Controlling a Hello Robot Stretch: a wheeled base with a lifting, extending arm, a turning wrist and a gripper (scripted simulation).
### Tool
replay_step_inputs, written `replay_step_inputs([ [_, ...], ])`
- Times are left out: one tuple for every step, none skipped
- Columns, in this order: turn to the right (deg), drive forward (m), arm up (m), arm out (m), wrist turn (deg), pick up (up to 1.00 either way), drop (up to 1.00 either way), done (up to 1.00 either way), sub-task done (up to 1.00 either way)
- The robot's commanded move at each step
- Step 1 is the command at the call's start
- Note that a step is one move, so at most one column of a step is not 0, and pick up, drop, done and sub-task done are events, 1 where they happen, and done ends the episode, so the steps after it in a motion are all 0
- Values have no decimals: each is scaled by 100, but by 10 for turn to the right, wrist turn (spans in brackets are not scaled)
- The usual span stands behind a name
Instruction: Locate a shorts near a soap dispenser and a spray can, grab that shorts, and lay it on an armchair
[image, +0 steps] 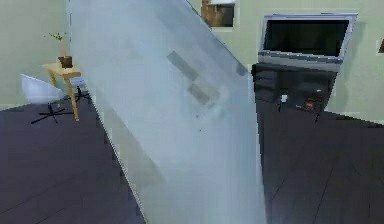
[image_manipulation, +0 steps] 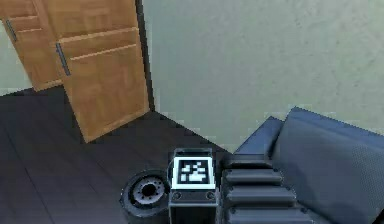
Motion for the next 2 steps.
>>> replay_step_inputs([
  [-450, 0, 0, 0, 0, 0, 0, 0, 0],
  [-420, 0, 0, 0, 0, 0, 0, 0, 0],
])
